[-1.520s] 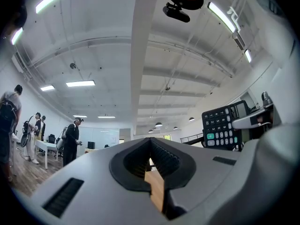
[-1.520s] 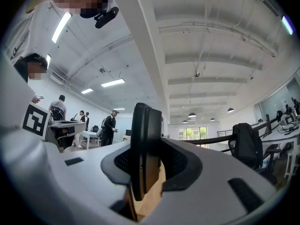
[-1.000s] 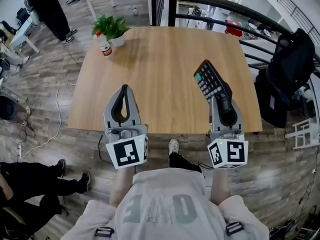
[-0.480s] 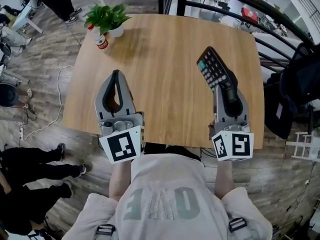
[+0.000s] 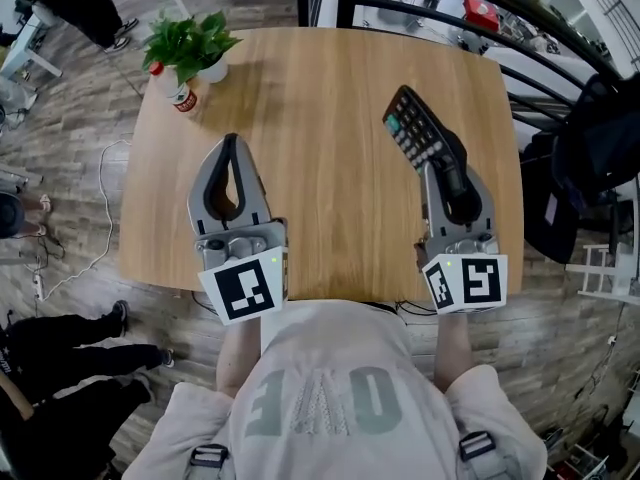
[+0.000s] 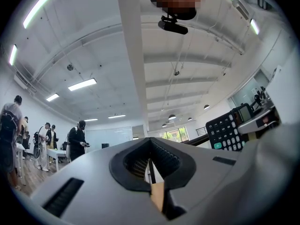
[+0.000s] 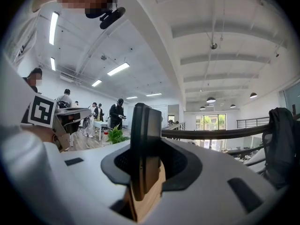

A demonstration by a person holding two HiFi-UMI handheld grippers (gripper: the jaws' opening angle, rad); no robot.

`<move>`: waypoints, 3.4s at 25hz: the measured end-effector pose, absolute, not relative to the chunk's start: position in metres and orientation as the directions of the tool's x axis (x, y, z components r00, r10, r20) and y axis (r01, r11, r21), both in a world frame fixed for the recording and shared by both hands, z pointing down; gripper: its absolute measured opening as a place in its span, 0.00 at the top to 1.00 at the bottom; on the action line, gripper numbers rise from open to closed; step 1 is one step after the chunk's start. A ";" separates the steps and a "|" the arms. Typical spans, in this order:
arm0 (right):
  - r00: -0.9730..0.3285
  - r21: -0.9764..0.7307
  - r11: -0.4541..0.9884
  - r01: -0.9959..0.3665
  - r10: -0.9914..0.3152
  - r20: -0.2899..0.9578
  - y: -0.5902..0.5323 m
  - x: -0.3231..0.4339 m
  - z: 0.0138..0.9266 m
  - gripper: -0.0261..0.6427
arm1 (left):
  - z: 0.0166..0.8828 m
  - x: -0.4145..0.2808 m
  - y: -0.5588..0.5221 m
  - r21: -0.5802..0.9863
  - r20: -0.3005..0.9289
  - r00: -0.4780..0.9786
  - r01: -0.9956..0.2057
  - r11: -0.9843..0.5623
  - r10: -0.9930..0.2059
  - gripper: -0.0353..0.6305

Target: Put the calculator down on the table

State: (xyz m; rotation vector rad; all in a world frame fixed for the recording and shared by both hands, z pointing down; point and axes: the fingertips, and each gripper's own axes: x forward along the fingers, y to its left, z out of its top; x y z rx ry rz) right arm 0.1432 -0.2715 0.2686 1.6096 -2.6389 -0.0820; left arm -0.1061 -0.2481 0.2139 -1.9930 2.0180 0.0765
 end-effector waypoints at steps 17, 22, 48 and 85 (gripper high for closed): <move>-0.730 0.219 0.852 -0.476 -0.522 0.442 -0.348 0.092 0.296 0.78 | 0.234 -0.118 -0.276 -0.204 -0.171 0.010 -0.979 0.025 -0.985 0.93; -0.722 0.137 0.963 -0.233 -0.266 0.639 -0.364 0.062 0.333 0.78 | 0.249 -0.119 -0.285 -0.191 -0.129 0.007 -0.981 0.018 -0.992 0.93; -0.022 -0.778 0.599 0.191 0.795 0.606 -0.304 0.020 0.556 0.78 | 0.354 -0.144 -0.357 -0.147 0.128 0.019 -0.988 -0.037 -0.992 0.93; -0.279 -0.192 0.981 -0.028 0.177 0.944 -0.431 0.009 0.508 0.64 | 0.294 -0.137 -0.317 -0.180 -0.008 0.013 -0.984 -0.012 -1.000 0.93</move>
